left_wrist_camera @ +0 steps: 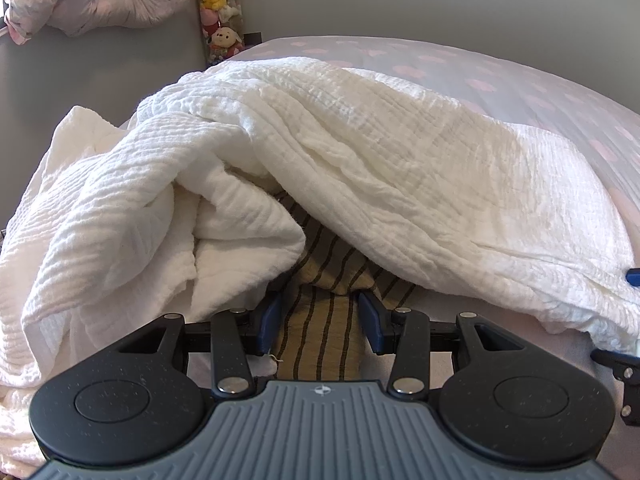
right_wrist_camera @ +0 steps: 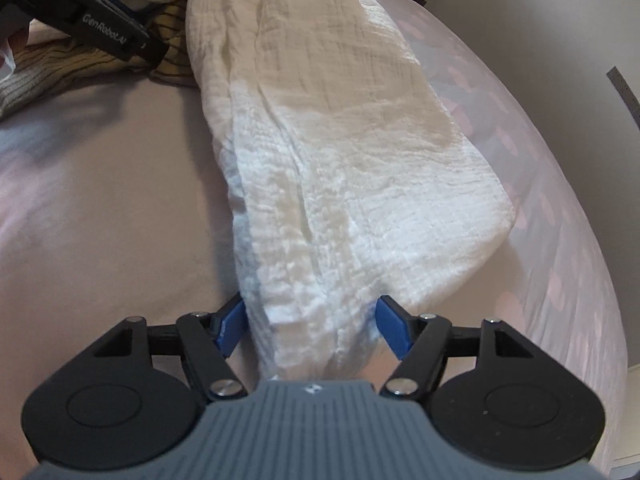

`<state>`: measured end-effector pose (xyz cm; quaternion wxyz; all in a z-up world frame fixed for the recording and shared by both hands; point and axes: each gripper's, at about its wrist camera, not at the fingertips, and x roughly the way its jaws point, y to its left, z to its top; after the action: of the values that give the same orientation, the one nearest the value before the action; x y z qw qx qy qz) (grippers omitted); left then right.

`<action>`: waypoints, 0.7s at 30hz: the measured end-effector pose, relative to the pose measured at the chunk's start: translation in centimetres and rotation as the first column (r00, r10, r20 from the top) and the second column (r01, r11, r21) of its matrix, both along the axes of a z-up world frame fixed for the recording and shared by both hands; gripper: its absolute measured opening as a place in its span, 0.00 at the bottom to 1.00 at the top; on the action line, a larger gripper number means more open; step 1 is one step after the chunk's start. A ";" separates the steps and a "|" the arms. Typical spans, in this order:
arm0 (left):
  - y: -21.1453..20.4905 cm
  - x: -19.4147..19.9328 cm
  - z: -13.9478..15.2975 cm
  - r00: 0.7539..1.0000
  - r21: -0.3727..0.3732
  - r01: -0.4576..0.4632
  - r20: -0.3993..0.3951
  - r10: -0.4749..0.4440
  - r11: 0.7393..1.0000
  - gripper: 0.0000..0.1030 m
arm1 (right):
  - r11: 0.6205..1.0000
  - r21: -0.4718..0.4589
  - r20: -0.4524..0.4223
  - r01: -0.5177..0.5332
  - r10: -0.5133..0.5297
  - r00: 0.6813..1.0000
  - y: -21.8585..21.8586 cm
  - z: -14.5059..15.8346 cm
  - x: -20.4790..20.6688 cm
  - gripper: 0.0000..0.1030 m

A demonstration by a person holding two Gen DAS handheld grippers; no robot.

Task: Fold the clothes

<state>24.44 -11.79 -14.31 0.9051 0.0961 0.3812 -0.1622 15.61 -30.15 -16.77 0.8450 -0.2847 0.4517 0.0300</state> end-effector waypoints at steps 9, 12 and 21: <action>0.0 -0.4 0.4 1.000 -0.009 0.006 0.026 -0.006 1.000 0.40 | 0.992 -0.116 -0.033 -0.048 0.045 0.998 -0.6 1.6 0.9 0.15; 0.1 -0.9 1.1 0.998 -0.030 0.012 0.064 -0.010 0.999 0.40 | 0.989 -0.143 0.031 -0.021 0.025 0.999 -1.8 3.7 0.0 0.14; -0.9 -3.0 2.6 0.986 0.014 0.061 0.153 -0.062 0.998 0.40 | 0.975 -0.182 0.119 0.124 -0.104 0.987 -7.7 9.6 -5.5 0.13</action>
<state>21.48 -12.68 -11.75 0.9258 0.1244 0.3080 -0.1804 10.14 -37.85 -7.17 0.8378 -0.3385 0.4215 -0.0772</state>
